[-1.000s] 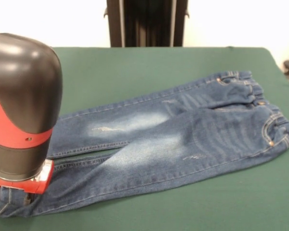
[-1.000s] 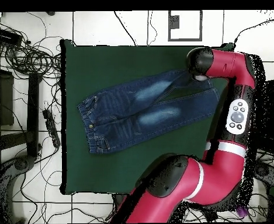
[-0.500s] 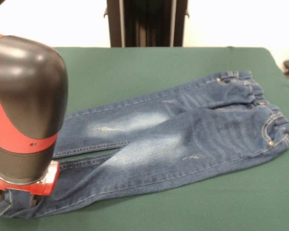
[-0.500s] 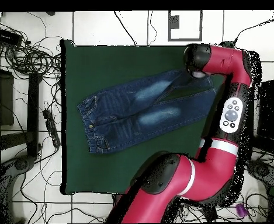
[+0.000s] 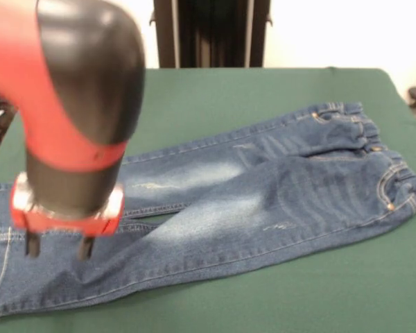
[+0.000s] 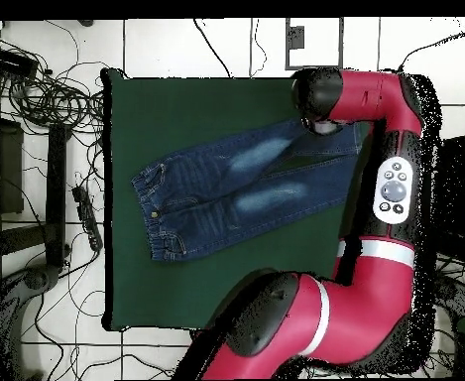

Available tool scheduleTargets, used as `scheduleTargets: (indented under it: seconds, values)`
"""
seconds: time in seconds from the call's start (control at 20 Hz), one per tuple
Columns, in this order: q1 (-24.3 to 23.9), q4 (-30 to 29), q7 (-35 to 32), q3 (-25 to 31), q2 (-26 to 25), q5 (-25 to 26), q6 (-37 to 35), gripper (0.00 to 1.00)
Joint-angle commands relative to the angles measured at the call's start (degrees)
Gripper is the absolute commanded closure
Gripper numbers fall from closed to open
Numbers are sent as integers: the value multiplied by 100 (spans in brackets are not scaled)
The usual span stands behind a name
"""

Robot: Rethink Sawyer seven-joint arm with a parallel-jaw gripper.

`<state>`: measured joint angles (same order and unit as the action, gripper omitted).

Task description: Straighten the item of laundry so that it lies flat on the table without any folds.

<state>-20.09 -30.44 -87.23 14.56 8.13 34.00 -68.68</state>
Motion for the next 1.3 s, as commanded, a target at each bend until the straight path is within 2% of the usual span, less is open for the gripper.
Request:
scheduleTargets:
  seconds: [0.05,0.3,0.6,0.8,1.0,1.3]
  values:
    - [264,-2903,-1935,-512,1424,-668,706,0]
    - [460,-3113,-2133,-790,1549,-774,856,0]
    - [659,-3629,-3145,-1144,1546,-1268,820,0]
    - [699,-4050,-3460,-1297,1558,-1378,1473,0]
    - [829,-4365,-3955,-1499,1597,-1527,1821,0]
    - [1098,-4395,-4579,-1720,1374,-1604,2252,0]
